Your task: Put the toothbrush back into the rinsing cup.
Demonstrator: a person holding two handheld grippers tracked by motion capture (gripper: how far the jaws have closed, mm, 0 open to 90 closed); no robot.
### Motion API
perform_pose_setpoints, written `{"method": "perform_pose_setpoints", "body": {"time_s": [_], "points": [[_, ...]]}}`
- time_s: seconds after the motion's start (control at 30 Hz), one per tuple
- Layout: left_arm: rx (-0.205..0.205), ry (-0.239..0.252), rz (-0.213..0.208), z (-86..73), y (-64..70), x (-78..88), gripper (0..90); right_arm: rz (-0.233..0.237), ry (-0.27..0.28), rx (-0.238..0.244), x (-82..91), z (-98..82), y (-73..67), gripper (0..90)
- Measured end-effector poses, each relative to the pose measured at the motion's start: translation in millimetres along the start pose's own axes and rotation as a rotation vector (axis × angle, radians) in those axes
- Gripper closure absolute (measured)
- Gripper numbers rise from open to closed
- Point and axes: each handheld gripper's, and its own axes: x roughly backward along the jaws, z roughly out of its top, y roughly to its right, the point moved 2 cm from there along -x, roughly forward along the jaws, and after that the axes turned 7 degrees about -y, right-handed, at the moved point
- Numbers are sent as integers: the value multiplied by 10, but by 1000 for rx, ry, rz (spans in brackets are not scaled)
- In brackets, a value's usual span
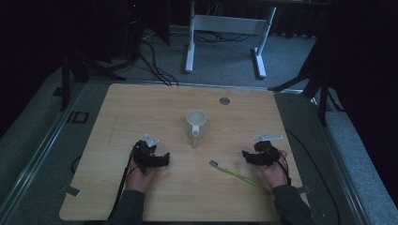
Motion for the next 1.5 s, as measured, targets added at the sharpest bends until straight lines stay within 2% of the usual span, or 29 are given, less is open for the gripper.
{"method": "perform_pose_setpoints", "body": {"time_s": [0.13, 0.27, 0.33, 0.43, 1.0, 1.3, 1.37, 1.5], "points": [[1, 1, 2, 0, 2, -1, 91, 2, -9, 30, 48, 21, -33, 393], [2, 0, 2, 0, 3, 0, 91, 25, -14, 42, 100, 42, -49, 394], [2, 0, 2, 0, 3, 0, 91, 60, -20, 37, 130, 61, -49, 397], [2, 0, 2, 0, 3, 0, 91, 77, -24, 40, 171, 90, -44, 400], [4, 0, 2, 1, 7, -1, 91, 77, -74, 130, 247, 148, -96, 429], [3, 0, 2, 1, 7, -1, 91, 95, -107, 205, 234, 186, -173, 451], [3, 0, 2, 1, 7, -1, 91, 113, -107, 216, 237, 199, -179, 470], [3, -1, 2, 1, 8, 0, 91, 119, -111, 232, 252, 223, -188, 505]]}}
